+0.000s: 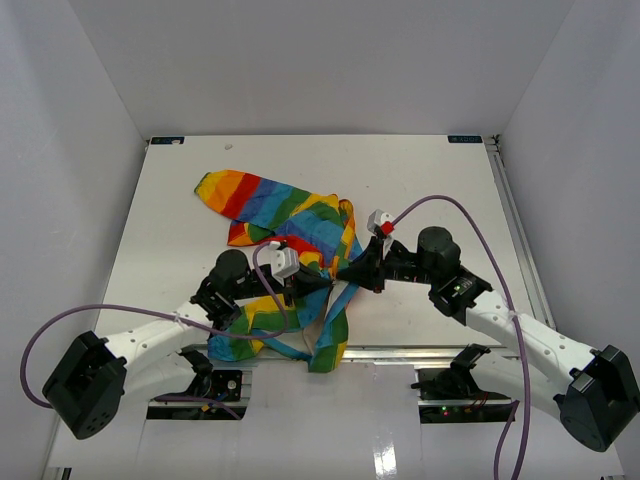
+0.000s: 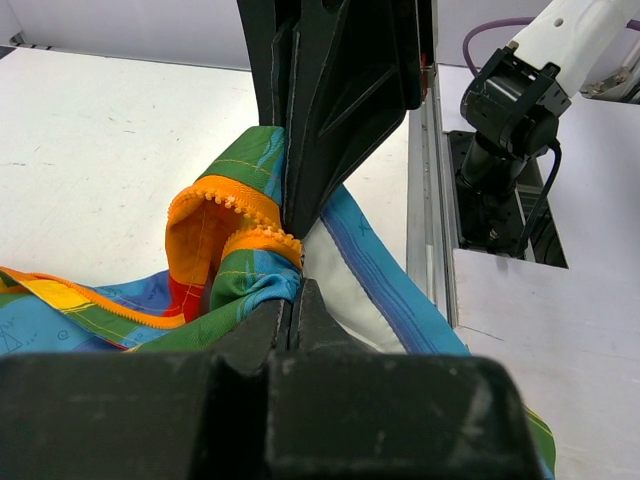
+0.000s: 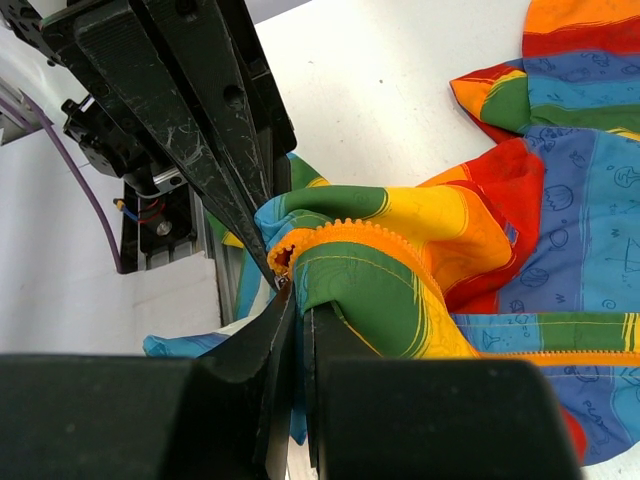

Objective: Zip up the jacket

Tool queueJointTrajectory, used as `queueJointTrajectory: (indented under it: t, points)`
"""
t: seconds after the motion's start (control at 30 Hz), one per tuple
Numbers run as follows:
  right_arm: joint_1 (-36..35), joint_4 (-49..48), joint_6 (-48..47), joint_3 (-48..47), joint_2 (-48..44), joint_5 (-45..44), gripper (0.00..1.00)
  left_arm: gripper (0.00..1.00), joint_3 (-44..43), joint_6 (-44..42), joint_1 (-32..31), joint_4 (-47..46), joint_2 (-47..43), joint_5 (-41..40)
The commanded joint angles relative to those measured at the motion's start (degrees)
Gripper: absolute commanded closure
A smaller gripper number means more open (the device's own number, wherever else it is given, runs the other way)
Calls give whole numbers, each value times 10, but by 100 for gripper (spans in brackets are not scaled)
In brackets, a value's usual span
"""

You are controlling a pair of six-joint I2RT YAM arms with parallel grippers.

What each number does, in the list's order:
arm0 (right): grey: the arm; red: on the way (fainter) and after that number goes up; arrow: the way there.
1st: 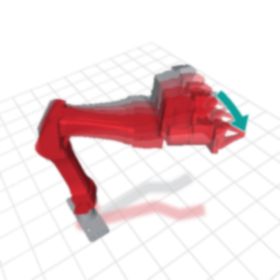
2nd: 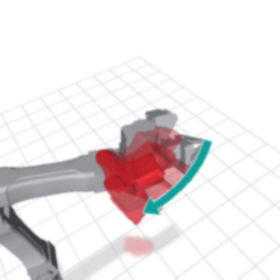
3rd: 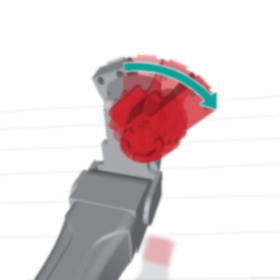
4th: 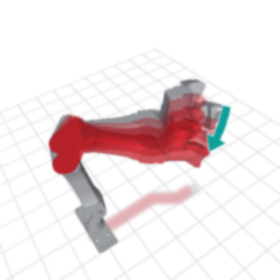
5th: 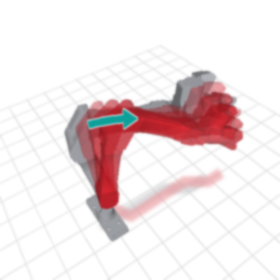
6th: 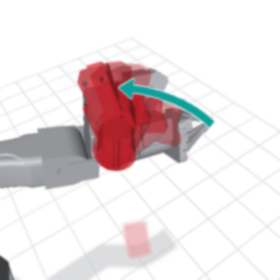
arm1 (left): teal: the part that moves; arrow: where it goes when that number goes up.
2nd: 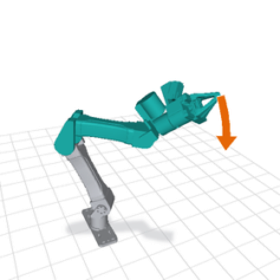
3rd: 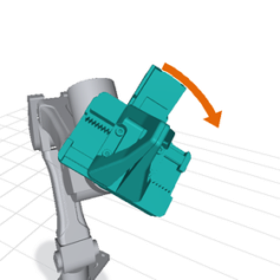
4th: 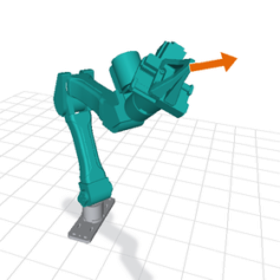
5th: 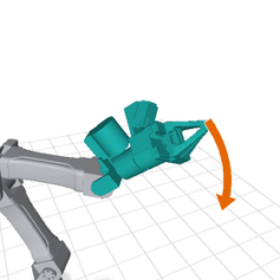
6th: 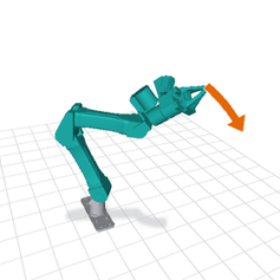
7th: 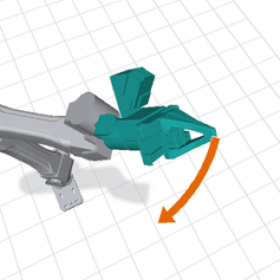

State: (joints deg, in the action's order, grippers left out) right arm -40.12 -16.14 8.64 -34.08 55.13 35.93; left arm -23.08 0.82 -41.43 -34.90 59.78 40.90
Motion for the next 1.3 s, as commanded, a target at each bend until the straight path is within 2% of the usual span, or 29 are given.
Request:
queueJointTrajectory:
  t: [0.0, 0.47, 0.63, 0.7, 0.73, 0.83, 1.0, 1.27]
  points:
    - [6, -118, 15, -71, -14, -3, 92, 100, 8, -21, -8, 114, 26, 1]
    - [6, -140, 39, -79, 3, 3, 92, 100, -5, -33, -13, 140, 44, -21]
    - [6, -175, 55, -30, 9, 19, 92, 100, 4, -13, -14, 115, 18, -50]
    - [6, -204, 60, -11, 10, 35, 92, 90, 8, 3, -13, 100, 5, -54]
    - [5, -209, 61, -6, 10, 38, 92, 80, 8, 12, -13, 94, 0, -56]
    - [3, -234, 65, 18, 4, 59, 92, 66, -2, 16, -14, 98, 2, -72]
    - [0, -221, 57, 27, -7, 56, 92, 61, 6, 28, -13, 69, -12, -77]
    - [0, -209, 55, 34, -18, 53, 92, 57, 39, 58, -13, 56, -97, -135]
